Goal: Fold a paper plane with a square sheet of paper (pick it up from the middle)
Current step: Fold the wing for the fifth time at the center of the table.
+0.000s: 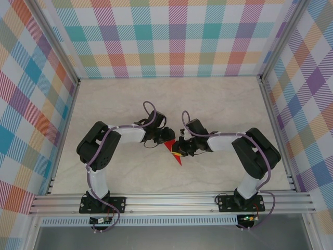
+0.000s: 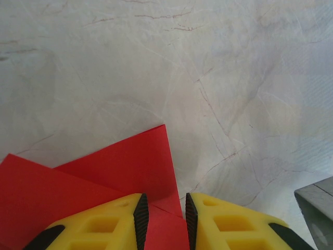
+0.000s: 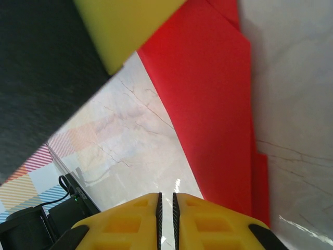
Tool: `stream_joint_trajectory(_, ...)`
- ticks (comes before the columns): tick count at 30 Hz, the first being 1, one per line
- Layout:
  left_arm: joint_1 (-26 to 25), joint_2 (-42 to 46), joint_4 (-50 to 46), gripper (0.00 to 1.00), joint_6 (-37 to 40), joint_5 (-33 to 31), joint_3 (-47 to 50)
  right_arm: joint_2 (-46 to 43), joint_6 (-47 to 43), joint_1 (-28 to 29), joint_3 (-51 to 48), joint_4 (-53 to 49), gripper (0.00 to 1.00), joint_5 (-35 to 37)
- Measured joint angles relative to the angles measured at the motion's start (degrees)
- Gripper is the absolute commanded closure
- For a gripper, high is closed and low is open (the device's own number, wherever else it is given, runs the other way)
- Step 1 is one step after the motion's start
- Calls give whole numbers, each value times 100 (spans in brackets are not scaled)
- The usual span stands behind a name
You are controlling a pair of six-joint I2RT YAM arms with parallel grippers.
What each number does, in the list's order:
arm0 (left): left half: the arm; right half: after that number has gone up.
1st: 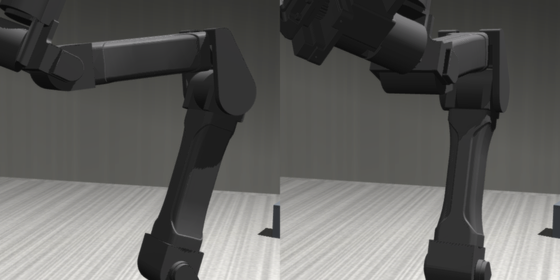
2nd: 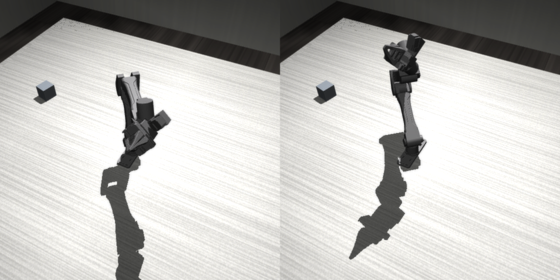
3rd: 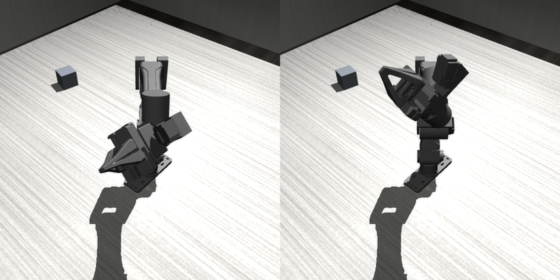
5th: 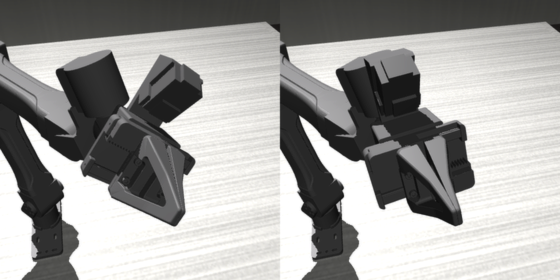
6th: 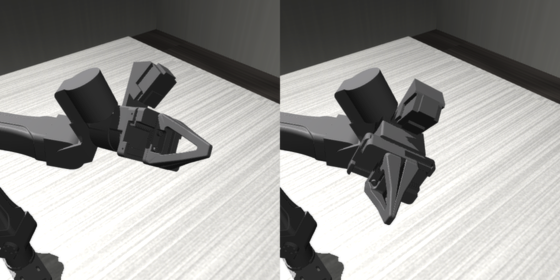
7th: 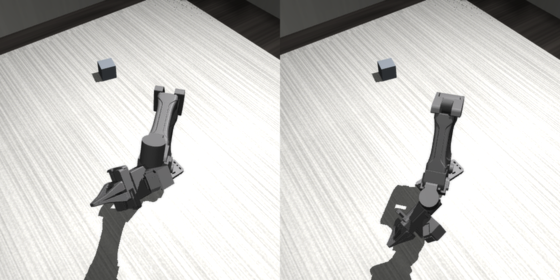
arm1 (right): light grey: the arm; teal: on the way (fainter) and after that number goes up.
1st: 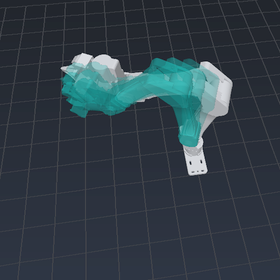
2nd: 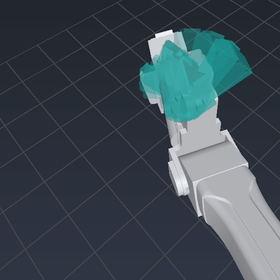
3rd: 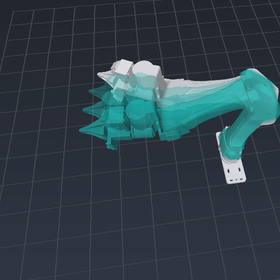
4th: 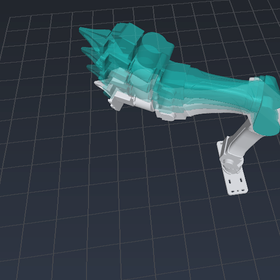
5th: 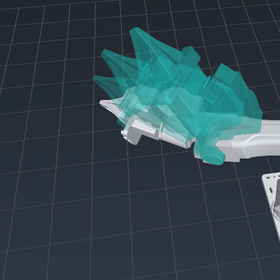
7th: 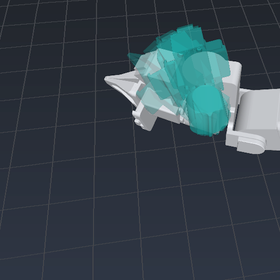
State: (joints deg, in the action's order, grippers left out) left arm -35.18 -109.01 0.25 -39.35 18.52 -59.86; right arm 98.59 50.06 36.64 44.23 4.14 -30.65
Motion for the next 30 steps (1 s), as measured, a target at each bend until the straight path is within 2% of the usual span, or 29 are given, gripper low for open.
stream_joint_trajectory(10, 0, 0, 2, 71, 0, 0, 4, 105, -308, 13, -31, -426, 84, 243)
stream_joint_trajectory(21, 0, 0, 4, 71, 0, 2, 4, -535, -446, 131, -203, -721, 85, 140)
stream_joint_trajectory(30, 0, 0, 7, 71, 0, 4, 4, -470, -584, 236, -210, -1005, 85, 286)
